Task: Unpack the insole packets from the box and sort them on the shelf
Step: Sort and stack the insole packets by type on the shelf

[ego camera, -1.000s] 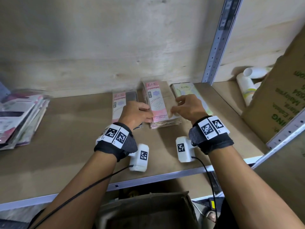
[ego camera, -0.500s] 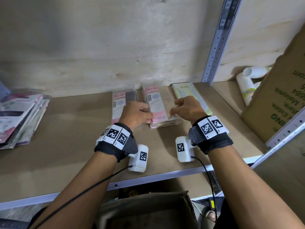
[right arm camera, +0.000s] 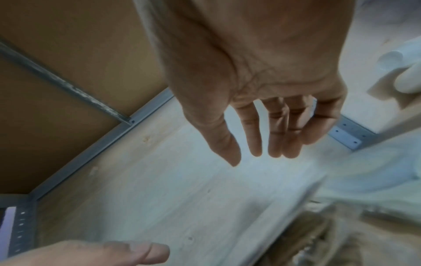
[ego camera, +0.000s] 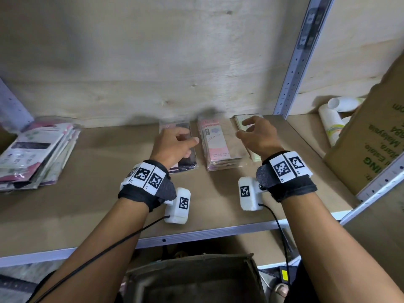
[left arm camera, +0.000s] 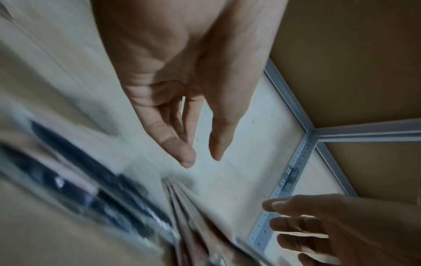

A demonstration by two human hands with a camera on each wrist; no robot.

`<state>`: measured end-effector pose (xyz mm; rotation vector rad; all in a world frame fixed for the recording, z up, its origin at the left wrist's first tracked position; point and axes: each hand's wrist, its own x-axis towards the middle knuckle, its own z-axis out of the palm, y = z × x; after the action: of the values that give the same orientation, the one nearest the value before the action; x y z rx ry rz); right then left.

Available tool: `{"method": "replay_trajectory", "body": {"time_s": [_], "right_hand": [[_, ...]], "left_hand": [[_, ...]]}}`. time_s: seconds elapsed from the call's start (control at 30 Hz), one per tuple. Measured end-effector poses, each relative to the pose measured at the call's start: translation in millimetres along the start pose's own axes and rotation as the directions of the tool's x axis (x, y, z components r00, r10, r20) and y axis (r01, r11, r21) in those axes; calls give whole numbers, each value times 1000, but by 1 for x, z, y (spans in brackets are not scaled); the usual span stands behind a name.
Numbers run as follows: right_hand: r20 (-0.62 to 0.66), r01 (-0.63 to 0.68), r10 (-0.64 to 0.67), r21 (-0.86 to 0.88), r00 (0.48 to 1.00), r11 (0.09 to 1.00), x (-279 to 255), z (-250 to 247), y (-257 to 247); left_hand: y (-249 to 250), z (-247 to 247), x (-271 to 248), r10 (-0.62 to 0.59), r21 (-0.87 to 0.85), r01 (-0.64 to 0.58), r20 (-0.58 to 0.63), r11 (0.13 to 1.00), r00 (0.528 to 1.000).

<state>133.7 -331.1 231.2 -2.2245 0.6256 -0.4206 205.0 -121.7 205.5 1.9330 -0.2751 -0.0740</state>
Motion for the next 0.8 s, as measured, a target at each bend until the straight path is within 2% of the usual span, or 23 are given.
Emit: {"method": "replay_trajectory", "body": {"time_s": [0.07, 0.1, 0.2, 0.27, 0.33, 0.47, 0.53, 0.6, 0.7, 0.8], "right_hand": [[-10, 90, -89, 31, 996, 995, -10, 3, -14], [26, 129, -131, 56, 991, 990, -16, 8, -22], [250, 188, -224, 160, 942, 969, -41, 34, -45], [406, 154, -260, 276, 876, 949, -58, 59, -61], [510, 97, -276, 350, 815, 932, -72, 86, -78], [665, -69, -251, 416, 704, 907, -91, 136, -117], [697, -108, -252, 428, 671, 897, -99, 160, -138], [711, -119, -253, 429, 656, 896, -106, 184, -160], [719, -124, -264, 438, 642, 891, -113, 217, -193], [708, -165, -263, 474, 655, 865, -117, 247, -224]], "left_hand": [[-2, -25, -1, 18, -19, -19, -59, 1000, 998], [-4, -39, -3, 26, -24, -28, -87, 999, 996], [-13, -88, -9, 54, 21, -51, -172, 998, 984], [-23, -123, -13, 61, 54, -50, -229, 997, 972], [-35, -160, -16, 61, 98, -33, -302, 995, 951], [-62, -230, -25, 52, 213, 51, -452, 976, 890], [-78, -266, -28, 18, 263, 135, -507, 955, 862], [-91, -298, -32, -57, 241, 212, -523, 947, 850], [-105, -332, -39, -100, 256, 264, -514, 930, 852], [-111, -341, -43, -175, 291, 295, -375, 910, 910]]}}
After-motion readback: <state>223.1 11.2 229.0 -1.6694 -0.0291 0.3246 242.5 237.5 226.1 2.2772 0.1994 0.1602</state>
